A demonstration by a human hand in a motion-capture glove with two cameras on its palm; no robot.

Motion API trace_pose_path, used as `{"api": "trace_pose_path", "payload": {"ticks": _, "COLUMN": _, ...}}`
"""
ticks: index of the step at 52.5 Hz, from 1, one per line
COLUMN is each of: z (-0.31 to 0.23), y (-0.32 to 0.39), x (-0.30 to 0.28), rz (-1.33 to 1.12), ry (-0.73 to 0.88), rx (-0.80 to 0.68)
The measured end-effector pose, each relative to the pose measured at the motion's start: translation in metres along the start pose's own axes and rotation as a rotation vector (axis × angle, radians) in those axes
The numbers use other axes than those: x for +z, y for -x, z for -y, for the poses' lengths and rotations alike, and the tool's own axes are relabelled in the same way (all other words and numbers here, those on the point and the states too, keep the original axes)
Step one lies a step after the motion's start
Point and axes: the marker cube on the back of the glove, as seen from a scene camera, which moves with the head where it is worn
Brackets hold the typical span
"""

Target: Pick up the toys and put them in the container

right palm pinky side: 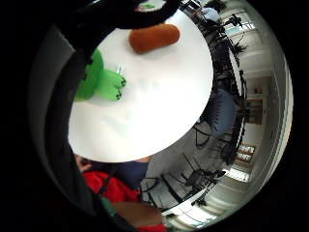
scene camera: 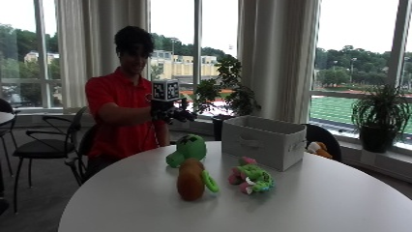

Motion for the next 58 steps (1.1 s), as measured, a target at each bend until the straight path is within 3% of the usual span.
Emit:
{"api": "trace_pose_path", "payload": {"ticks": 28, "z": 0.052, "y": 0.010, "x": 0.046, "rz": 0.037, "ry": 0.107, "rx": -0.009}}
{"api": "trace_pose_path", "payload": {"ticks": 41, "z": 0.067, "y": 0.006, "x": 0.095, "rz": -0.006, "ry": 0.301, "rx": -0.090}}
{"api": "trace_pose_path", "payload": {"ticks": 58, "z": 0.069, "y": 0.017, "x": 0.116, "rz": -0.036, "ry": 0.297, "rx": -0.150}}
